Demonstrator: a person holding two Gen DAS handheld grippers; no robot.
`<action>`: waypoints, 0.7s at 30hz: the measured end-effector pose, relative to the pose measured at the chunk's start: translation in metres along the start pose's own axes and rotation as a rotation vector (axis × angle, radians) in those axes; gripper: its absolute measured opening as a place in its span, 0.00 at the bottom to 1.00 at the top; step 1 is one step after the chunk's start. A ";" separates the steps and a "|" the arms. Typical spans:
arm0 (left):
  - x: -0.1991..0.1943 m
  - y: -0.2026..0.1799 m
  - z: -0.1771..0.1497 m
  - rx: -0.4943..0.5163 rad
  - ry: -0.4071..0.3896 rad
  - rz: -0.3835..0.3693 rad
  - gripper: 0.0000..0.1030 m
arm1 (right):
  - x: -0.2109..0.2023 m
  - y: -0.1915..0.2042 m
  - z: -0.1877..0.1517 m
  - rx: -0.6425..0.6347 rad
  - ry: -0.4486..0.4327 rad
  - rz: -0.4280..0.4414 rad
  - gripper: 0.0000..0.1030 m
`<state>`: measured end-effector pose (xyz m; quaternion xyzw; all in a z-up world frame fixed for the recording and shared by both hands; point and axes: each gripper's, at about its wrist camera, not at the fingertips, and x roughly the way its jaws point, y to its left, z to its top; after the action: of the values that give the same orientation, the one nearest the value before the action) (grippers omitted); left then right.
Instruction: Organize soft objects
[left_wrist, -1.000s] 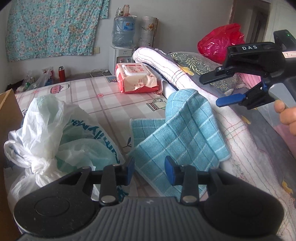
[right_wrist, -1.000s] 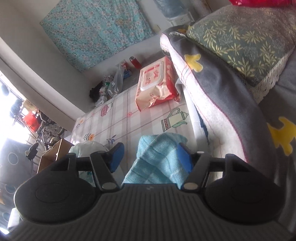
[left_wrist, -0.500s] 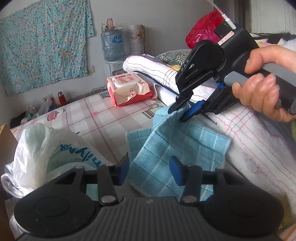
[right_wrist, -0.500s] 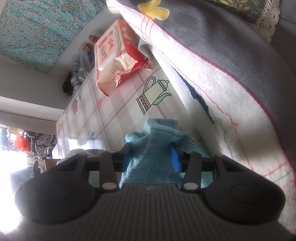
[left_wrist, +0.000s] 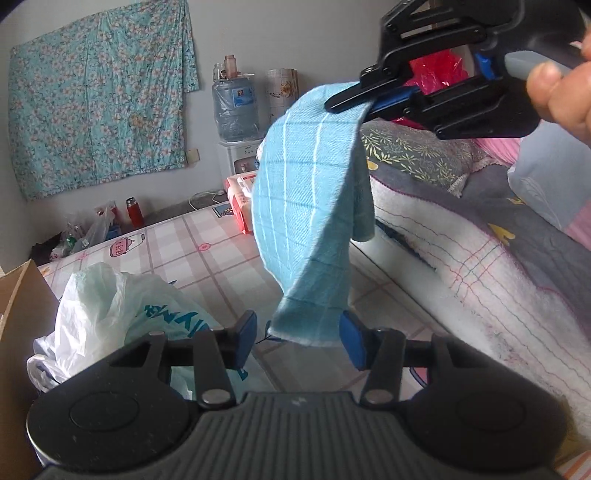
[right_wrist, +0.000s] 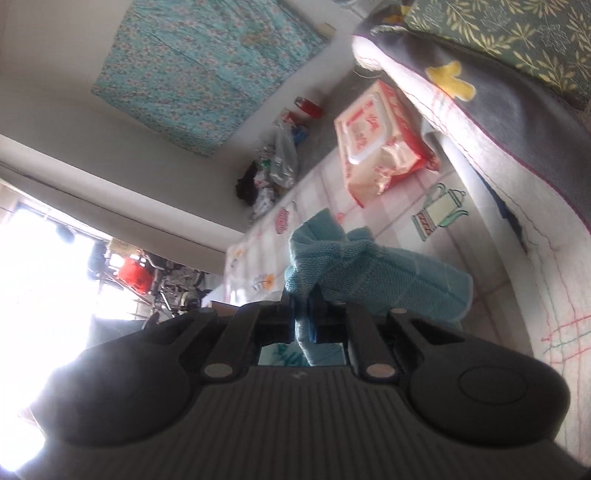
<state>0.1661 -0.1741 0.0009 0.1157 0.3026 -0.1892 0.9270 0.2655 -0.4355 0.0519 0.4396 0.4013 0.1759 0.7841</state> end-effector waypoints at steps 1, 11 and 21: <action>-0.002 0.002 0.000 -0.010 -0.002 0.001 0.50 | -0.011 0.005 -0.003 -0.006 -0.024 0.023 0.05; -0.009 0.012 -0.029 -0.049 0.103 -0.014 0.50 | -0.039 -0.068 -0.060 -0.072 -0.064 -0.335 0.05; -0.037 0.038 -0.047 -0.110 0.129 -0.007 0.50 | 0.013 -0.002 -0.098 -0.488 0.316 -0.265 0.09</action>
<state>0.1305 -0.1136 -0.0104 0.0754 0.3722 -0.1679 0.9097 0.1971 -0.3745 0.0154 0.1497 0.5178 0.2295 0.8104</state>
